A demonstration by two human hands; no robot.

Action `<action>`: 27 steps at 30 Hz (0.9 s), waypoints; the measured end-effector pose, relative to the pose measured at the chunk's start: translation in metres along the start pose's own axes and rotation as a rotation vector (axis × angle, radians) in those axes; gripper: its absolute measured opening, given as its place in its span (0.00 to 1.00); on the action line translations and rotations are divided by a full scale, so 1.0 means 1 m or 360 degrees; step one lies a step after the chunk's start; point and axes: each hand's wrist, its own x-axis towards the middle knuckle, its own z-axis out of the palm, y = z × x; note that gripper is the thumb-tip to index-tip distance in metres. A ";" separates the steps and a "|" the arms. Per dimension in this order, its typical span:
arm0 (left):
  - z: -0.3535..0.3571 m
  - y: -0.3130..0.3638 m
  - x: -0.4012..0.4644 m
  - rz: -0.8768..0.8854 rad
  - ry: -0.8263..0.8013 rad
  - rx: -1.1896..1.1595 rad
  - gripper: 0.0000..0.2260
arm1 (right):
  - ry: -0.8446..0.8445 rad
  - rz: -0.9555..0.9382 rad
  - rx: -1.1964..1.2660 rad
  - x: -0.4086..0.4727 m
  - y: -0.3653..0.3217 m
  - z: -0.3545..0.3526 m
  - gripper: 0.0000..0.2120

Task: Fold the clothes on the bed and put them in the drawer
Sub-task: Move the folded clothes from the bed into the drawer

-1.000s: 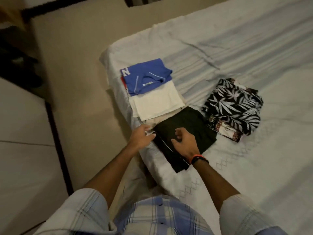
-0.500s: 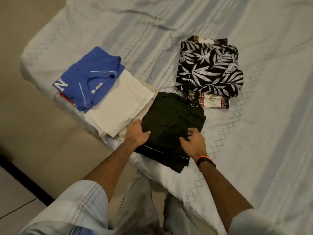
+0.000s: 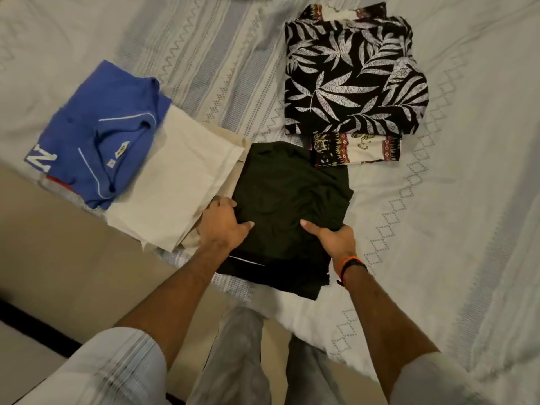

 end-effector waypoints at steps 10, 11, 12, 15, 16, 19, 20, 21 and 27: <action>0.009 0.022 -0.005 0.0063 0.0009 -0.0008 0.30 | -0.0023 -0.0302 -0.0015 0.001 -0.005 -0.011 0.28; 0.011 0.027 -0.007 0.0067 0.0019 -0.0032 0.33 | -0.0025 -0.0316 -0.0009 0.001 -0.005 -0.015 0.27; 0.014 0.030 -0.009 0.0059 0.0026 -0.0041 0.36 | -0.0021 -0.0322 -0.0001 0.002 -0.005 -0.019 0.26; 0.023 0.044 -0.015 0.0013 -0.0037 -0.0061 0.40 | 0.0029 -0.0304 0.0050 0.005 0.001 -0.036 0.22; 0.028 0.048 -0.018 0.0022 -0.0066 -0.0077 0.39 | 0.0049 -0.0296 0.0044 0.006 0.004 -0.043 0.21; 0.038 0.050 -0.024 0.0126 -0.0121 0.0045 0.38 | 0.0090 -0.0224 -0.0086 0.013 0.016 -0.054 0.23; 0.040 0.049 -0.026 0.0167 -0.0149 0.0137 0.38 | 0.0101 -0.0200 -0.0223 0.014 0.018 -0.054 0.27; 0.041 0.048 -0.027 0.0195 -0.0178 0.0219 0.39 | 0.0123 -0.0213 -0.0382 0.014 0.020 -0.054 0.32; 0.025 0.043 -0.028 0.0146 -0.0302 0.0058 0.37 | 0.0567 -0.0805 -0.1395 -0.007 0.010 -0.041 0.46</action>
